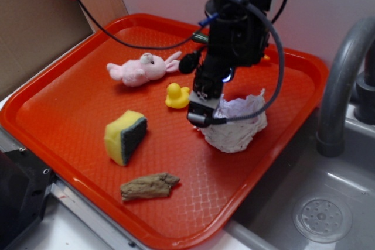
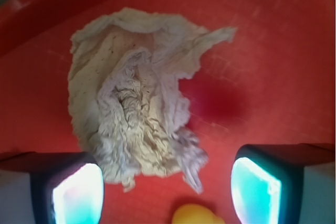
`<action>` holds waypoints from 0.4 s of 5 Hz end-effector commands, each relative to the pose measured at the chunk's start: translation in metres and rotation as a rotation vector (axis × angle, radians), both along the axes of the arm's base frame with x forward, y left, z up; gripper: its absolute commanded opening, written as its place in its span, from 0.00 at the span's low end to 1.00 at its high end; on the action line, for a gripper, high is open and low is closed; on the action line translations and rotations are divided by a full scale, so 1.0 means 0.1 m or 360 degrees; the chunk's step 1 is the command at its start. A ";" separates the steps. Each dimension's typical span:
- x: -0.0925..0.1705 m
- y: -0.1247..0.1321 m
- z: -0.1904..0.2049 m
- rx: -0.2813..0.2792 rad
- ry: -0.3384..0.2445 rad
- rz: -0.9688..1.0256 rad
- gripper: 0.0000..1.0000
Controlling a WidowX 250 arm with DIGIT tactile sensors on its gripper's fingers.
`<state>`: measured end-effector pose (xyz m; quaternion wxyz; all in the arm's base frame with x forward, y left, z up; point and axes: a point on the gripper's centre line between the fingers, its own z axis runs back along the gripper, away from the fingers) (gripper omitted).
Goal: Grab the white paper.
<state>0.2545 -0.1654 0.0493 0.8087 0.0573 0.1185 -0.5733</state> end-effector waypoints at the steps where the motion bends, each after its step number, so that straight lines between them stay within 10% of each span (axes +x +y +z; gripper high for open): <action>1: -0.25 -0.23 -0.17 -0.0102 0.0089 -0.0017 1.00; 2: -0.28 -0.26 -0.25 -0.0214 0.0050 0.0089 0.00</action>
